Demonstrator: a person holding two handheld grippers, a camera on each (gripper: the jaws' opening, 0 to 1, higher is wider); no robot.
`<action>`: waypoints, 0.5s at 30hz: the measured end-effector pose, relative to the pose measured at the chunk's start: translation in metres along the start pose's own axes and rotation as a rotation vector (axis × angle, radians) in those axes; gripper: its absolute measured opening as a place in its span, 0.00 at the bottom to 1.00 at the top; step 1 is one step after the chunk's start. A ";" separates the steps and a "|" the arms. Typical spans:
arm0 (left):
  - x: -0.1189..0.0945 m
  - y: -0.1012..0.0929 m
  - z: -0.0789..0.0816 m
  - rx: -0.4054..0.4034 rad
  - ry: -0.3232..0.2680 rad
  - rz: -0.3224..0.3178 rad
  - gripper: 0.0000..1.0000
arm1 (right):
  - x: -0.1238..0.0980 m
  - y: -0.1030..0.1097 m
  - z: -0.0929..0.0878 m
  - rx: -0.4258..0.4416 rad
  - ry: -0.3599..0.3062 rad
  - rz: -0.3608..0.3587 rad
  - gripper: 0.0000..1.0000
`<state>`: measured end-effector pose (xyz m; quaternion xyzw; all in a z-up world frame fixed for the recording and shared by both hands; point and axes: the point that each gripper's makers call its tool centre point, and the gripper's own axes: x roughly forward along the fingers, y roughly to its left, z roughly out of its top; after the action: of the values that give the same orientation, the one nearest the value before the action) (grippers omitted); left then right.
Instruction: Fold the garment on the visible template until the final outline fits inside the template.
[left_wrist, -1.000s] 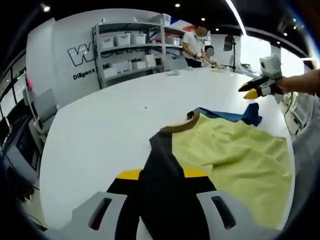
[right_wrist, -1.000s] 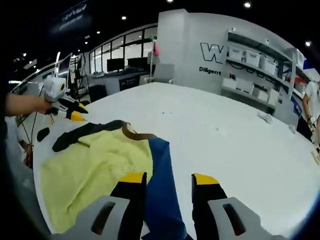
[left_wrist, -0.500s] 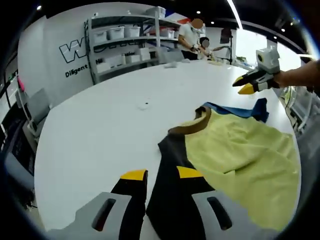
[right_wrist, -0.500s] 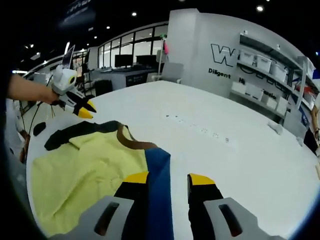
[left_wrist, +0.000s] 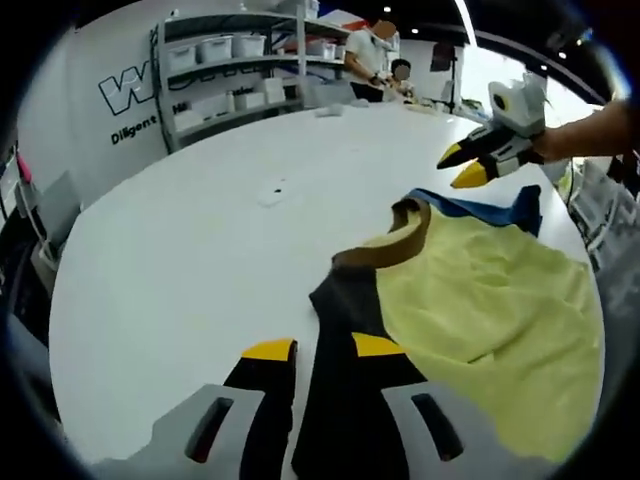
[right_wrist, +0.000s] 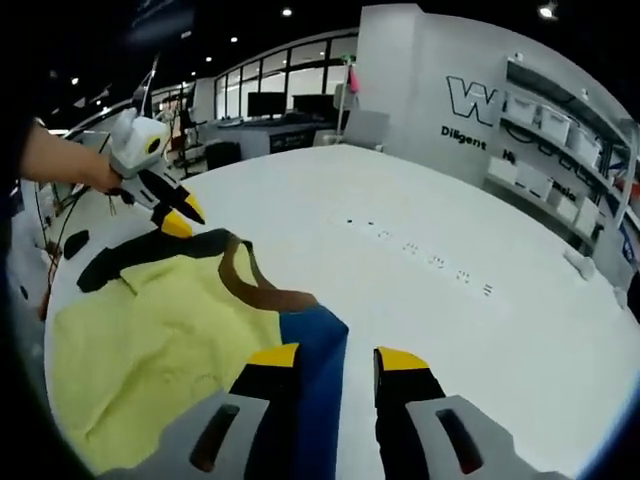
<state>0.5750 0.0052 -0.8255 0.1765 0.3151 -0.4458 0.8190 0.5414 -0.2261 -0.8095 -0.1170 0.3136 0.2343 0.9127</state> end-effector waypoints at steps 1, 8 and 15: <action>0.002 0.000 0.002 0.003 -0.001 0.000 0.20 | 0.001 0.000 -0.001 0.009 0.005 0.000 0.21; 0.015 -0.002 0.010 0.014 0.005 -0.022 0.17 | 0.018 0.000 -0.008 0.036 0.045 0.015 0.19; 0.021 -0.010 0.005 0.046 0.034 -0.052 0.06 | 0.027 0.010 -0.016 0.063 0.078 0.032 0.07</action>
<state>0.5765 -0.0164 -0.8364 0.1947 0.3230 -0.4710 0.7975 0.5468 -0.2131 -0.8395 -0.0921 0.3580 0.2343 0.8991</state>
